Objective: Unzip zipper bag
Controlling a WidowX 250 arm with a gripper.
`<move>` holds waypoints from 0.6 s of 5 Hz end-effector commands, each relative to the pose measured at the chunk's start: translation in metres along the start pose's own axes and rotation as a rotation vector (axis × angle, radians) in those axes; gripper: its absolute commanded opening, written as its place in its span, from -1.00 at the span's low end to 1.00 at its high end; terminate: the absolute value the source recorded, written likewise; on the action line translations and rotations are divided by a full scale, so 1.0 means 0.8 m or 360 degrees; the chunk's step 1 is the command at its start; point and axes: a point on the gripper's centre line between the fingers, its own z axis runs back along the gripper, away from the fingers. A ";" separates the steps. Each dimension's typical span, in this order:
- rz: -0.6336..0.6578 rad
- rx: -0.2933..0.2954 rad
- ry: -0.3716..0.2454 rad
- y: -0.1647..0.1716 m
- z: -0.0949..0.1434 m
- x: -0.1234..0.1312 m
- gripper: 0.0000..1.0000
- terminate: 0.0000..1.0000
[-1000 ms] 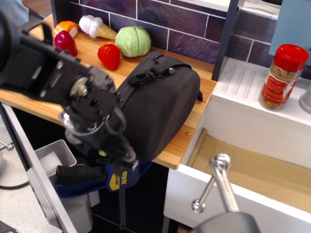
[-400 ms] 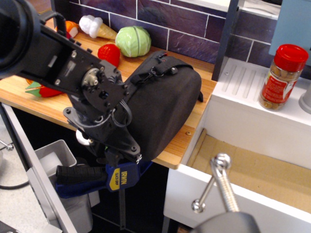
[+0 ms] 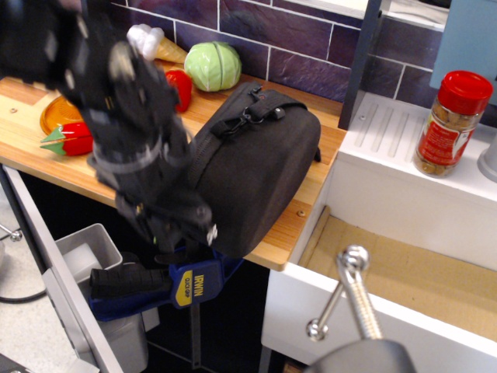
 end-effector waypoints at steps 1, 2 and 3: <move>0.0047 -0.0158 -0.0081 -0.008 0.068 0.035 -1.00 -1.00; 0.0123 -0.0208 -0.0133 -0.025 0.082 0.053 -1.00 -1.00; 0.0210 -0.0234 -0.0161 -0.037 0.092 0.076 -1.00 -1.00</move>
